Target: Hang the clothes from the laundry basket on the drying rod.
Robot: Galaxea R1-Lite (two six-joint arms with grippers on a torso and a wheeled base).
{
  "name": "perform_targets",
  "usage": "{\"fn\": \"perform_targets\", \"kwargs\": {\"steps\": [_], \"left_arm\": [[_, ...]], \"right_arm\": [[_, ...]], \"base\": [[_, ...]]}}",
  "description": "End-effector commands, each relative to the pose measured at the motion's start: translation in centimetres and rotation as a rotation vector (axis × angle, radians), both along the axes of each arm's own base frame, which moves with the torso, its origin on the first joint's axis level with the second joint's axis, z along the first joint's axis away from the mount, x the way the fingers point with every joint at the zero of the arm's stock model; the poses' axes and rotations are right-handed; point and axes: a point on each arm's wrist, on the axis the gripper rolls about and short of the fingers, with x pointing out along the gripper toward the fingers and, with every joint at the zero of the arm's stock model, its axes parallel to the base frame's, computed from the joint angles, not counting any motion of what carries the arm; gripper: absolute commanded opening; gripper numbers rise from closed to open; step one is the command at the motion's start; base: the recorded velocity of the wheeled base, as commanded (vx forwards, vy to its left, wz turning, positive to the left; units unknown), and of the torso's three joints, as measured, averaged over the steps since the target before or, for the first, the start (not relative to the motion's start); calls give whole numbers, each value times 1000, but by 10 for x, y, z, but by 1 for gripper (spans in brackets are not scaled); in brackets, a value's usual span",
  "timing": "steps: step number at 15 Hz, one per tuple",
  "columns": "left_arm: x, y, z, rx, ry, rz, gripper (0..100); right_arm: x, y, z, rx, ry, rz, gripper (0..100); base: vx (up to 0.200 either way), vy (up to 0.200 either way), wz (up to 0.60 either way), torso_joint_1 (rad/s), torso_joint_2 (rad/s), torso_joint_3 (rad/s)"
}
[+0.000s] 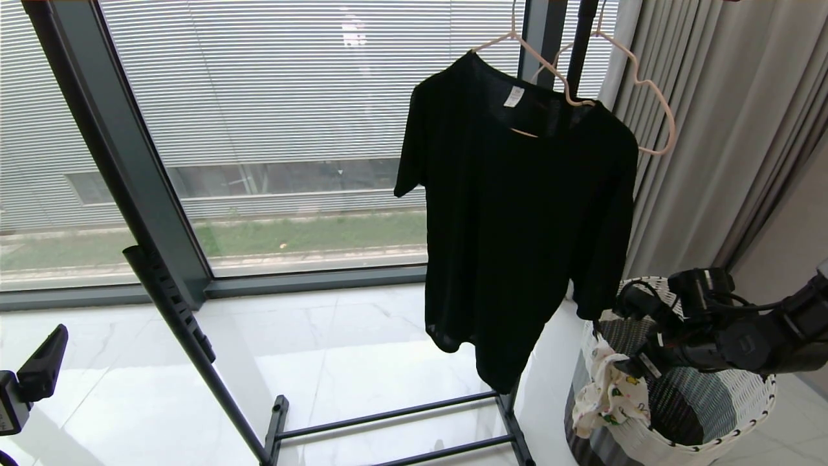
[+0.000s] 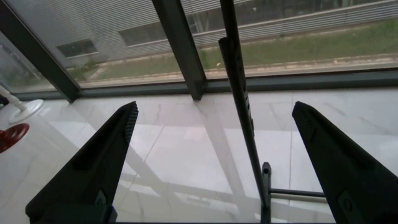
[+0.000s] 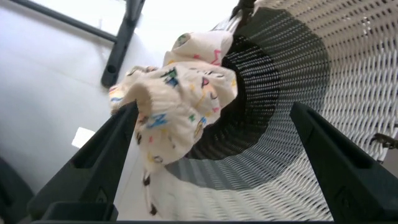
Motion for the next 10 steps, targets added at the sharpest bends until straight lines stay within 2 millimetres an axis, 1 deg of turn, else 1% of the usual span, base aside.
{"fn": "perform_targets", "kwargs": {"steps": [1,3,6,7,8,10], "left_arm": [[4,0,0,-1,13,1,100],[7,1,1,-1,19,1,100],[9,1,3,-1,21,1,100],[10,1,4,-1,16,1,100],[10,1,4,-1,15,1,100],[9,1,6,0,7,1,100]], "right_arm": [[11,1,-18,-10,29,-7,100],[15,1,-22,-23,25,-18,100],[14,5,-25,-27,34,-7,100],[15,6,-32,-29,46,-5,100],[17,7,-35,-28,27,-4,0],[21,9,-37,-34,-8,-8,0]], "base": [[0,0,0,0,0,0],[0,0,0,0,0,0],[0,0,0,0,0,0],[0,0,0,0,0,0],[0,0,0,0,0,0],[0,0,0,0,0,0]]}}
